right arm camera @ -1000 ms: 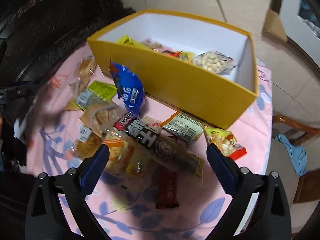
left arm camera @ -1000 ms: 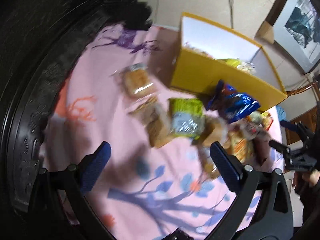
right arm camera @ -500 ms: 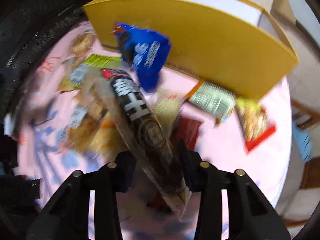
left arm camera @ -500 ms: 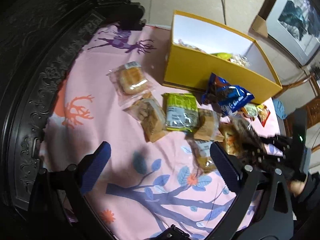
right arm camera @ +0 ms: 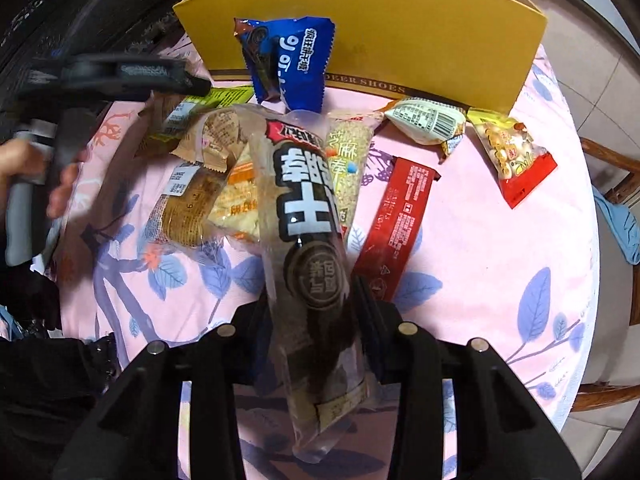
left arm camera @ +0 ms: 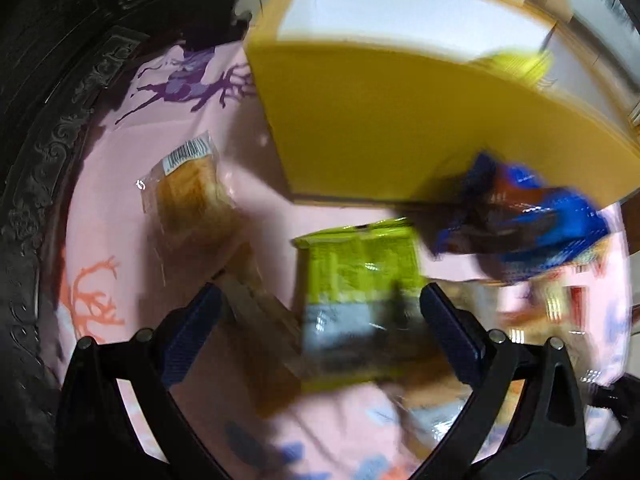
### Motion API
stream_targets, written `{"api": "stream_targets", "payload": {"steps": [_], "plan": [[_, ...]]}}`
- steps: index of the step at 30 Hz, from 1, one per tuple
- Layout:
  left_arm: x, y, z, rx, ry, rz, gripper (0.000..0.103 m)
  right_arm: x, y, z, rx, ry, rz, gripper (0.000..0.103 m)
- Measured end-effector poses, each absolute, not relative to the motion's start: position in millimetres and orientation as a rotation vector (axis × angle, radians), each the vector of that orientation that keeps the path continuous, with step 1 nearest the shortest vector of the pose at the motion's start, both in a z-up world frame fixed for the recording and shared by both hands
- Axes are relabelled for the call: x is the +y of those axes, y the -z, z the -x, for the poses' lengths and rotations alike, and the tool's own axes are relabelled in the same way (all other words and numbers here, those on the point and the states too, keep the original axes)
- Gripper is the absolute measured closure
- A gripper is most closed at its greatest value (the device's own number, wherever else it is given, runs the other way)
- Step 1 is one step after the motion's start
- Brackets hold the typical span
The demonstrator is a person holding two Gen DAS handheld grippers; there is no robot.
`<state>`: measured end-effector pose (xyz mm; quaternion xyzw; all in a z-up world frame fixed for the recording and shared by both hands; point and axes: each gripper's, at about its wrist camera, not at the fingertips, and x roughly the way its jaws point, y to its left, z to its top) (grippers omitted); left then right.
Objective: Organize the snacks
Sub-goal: 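Grasp a yellow-green seed bag with the left tool while the right tool grasps a black-white bar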
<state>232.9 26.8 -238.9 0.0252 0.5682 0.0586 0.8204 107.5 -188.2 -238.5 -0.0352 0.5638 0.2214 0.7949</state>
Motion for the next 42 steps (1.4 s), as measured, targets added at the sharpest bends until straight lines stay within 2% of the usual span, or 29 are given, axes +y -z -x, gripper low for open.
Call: {"api": "stream_targets", "payload": {"steps": [4, 8, 15, 21, 27, 28, 29, 31, 32, 35, 42], "plan": [[16.9, 248.3, -238.1, 1.198, -0.136, -0.127, 0.002, -194.3, 235.5, -108.1, 1.212, -0.475, 0.057, 0.063], [-14.8, 248.5, -237.6, 1.193, -0.069, -0.191, 0.003, -191.4, 233.7, -110.8, 1.217, -0.479, 0.070, 0.058], [9.8, 266.3, -243.7, 1.244, -0.067, -0.080, 0.002, -187.8, 232.0, -113.4, 1.231, -0.484, 0.078, 0.053], [30.6, 269.6, -235.7, 1.236, -0.096, 0.002, 0.002, -176.4, 232.7, -114.4, 1.219, -0.485, 0.091, 0.037], [22.9, 270.1, -237.2, 1.237, -0.126, 0.013, 0.003, -167.4, 234.8, -125.5, 1.202, -0.395, 0.142, 0.037], [21.8, 267.1, -232.8, 1.228, -0.120, 0.009, 0.009, -167.8, 234.2, -124.0, 1.202, -0.395, 0.153, 0.043], [20.1, 264.5, -229.3, 1.222, -0.109, 0.004, 0.020, -167.0, 233.9, -122.5, 1.218, -0.407, 0.157, 0.056], [12.9, 260.1, -219.0, 1.220, -0.068, -0.006, 0.030, -166.3, 235.8, -117.4, 1.244, -0.412, 0.163, 0.061], [10.5, 259.1, -214.1, 1.223, -0.058, -0.001, 0.032, -166.4, 235.9, -111.7, 1.252, -0.416, 0.152, 0.065], [10.3, 257.1, -187.4, 1.230, -0.007, 0.008, 0.035, -174.8, 229.1, -105.6, 1.233, -0.415, 0.103, 0.071], [29.9, 241.0, -127.4, 1.237, 0.046, 0.106, 0.037, -179.6, 202.5, -101.4, 1.156, -0.422, 0.061, 0.072]]}}
